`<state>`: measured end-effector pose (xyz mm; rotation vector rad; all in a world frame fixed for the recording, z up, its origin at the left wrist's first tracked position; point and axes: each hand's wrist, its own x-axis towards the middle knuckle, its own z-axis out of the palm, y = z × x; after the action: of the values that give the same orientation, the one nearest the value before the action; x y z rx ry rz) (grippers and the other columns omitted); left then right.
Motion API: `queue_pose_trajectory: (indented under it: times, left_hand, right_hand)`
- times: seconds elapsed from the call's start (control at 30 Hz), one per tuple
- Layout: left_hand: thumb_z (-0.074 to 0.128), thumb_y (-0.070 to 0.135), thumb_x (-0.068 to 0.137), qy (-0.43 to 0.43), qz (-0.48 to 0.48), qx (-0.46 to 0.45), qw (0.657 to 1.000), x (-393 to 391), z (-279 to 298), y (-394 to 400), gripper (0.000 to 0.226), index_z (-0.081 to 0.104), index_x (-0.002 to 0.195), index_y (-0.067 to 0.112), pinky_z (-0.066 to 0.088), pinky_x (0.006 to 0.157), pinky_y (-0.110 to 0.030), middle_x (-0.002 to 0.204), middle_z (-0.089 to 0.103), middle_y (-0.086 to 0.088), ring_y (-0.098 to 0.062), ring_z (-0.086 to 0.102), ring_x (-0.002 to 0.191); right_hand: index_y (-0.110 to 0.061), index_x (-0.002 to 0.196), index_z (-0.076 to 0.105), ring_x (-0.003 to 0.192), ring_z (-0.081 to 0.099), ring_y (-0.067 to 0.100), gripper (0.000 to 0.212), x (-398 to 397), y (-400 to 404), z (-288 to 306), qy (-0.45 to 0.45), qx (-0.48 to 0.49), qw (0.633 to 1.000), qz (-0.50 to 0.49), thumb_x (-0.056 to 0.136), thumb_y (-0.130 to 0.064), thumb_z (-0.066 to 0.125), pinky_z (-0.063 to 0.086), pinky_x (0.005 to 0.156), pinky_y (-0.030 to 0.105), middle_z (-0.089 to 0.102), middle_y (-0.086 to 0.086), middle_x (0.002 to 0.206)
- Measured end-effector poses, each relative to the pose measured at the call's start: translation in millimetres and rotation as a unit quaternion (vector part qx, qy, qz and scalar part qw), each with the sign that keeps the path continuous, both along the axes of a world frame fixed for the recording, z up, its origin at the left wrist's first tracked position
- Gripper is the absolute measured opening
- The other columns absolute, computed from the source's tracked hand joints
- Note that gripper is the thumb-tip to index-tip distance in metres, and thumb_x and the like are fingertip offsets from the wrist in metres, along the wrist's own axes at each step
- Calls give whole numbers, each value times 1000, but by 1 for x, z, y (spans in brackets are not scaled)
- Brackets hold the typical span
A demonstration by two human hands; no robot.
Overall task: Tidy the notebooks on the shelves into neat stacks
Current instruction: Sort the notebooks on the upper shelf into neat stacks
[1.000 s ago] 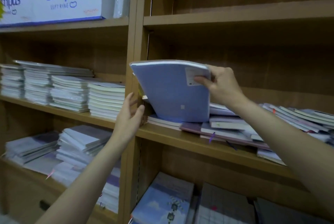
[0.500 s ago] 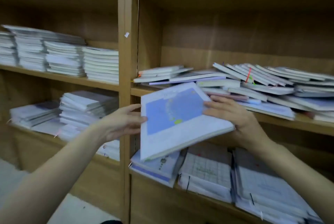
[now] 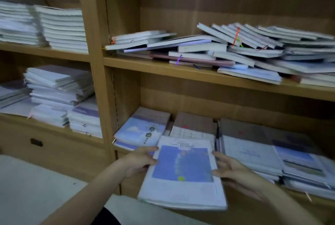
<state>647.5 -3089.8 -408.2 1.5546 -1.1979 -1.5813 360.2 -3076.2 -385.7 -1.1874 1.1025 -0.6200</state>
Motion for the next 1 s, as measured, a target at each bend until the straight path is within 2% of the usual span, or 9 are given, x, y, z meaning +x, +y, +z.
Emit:
queue_pose_trajectory:
  times: [0.1, 0.23, 0.33, 0.47, 0.53, 0.63, 0.77, 0.87, 1.0]
  left_hand:
    - [54, -5, 89, -3, 3, -26, 1000, 6, 10, -20, 45, 46, 130, 13, 49, 61, -18, 98, 70, -3, -12, 65, 80]
    - [53, 13, 94, -52, 77, -142, 986, 40, 27, -62, 48, 39, 140, 12, 40, 94, -30, 140, 44, -5, -23, 47, 123]
    - [48, 17, 97, -171, 61, -217, 959, 71, 15, -84, 47, 35, 141, 14, 31, 104, -31, 149, 31, -2, -21, 30, 138]
    - [47, 12, 96, -395, -90, -226, 886, 83, -43, -87, 44, 39, 139, 13, 25, 103, -21, 152, 27, -7, -19, 28, 139]
    - [41, 18, 98, -490, -143, -199, 837, 82, -65, -86, 51, 24, 146, 19, 20, 111, -28, 156, 13, -2, -18, 15, 143]
    - [30, 18, 100, -579, -184, -165, 777, 85, -77, -87, 59, -1, 149, 25, 10, 115, -42, 158, -5, 3, -20, -2, 145]
    - [26, -1, 96, -609, -164, -137, 764, 89, -63, -106, 65, 7, 149, 31, 14, 112, -52, 158, -1, 5, -25, 1, 145]
    - [30, 0, 95, -621, -126, -124, 764, 84, -52, -109, 59, 19, 148, 24, 21, 112, -46, 157, 9, -1, -28, 13, 142]
    - [37, 8, 96, -581, -49, -249, 773, 89, -43, -98, 49, 31, 144, 16, 31, 106, -39, 152, 26, -7, -29, 33, 134]
  right_hand:
    - [-31, 131, 36, 89, 62, 2, 64, 10, -23, -3, -29, 9, 999, -20, 85, 6, 59, 54, 63, 24, 56, -14, 107]
    - [-13, 131, 43, 92, 63, 20, 51, 69, -77, -5, -75, -17, 989, -123, 86, 8, 58, 55, 66, 29, 61, 7, 113]
    - [-5, 128, 41, 94, 61, 23, 41, 125, -113, -13, -156, 23, 975, -158, 90, 1, 56, 53, 74, 36, 58, 10, 116]
    - [-6, 133, 41, 111, 55, 28, 42, 167, -118, -48, 6, -8, 993, -116, 93, 0, 52, 47, 91, 39, 53, 6, 120]
    - [-2, 132, 43, 109, 55, 26, 39, 172, -122, -59, 23, -5, 992, -122, 93, 0, 51, 46, 85, 33, 54, 4, 114]
    - [-3, 142, 35, 123, 47, 27, 51, 179, -138, -63, 18, 4, 991, -130, 94, -2, 52, 42, 93, 30, 46, 10, 134]
    - [0, 134, 44, 124, 46, 27, 42, 195, -153, -56, -11, 13, 992, -124, 94, -6, 52, 39, 97, 35, 49, 8, 132]
    - [-6, 124, 56, 126, 43, 25, 31, 186, -149, -50, 25, -19, 992, -120, 94, -3, 49, 39, 97, 32, 45, 10, 138]
    - [-14, 118, 59, 110, 52, 17, 28, 147, -133, -17, 87, -108, 986, -88, 95, -4, 47, 47, 86, 27, 51, 0, 126]
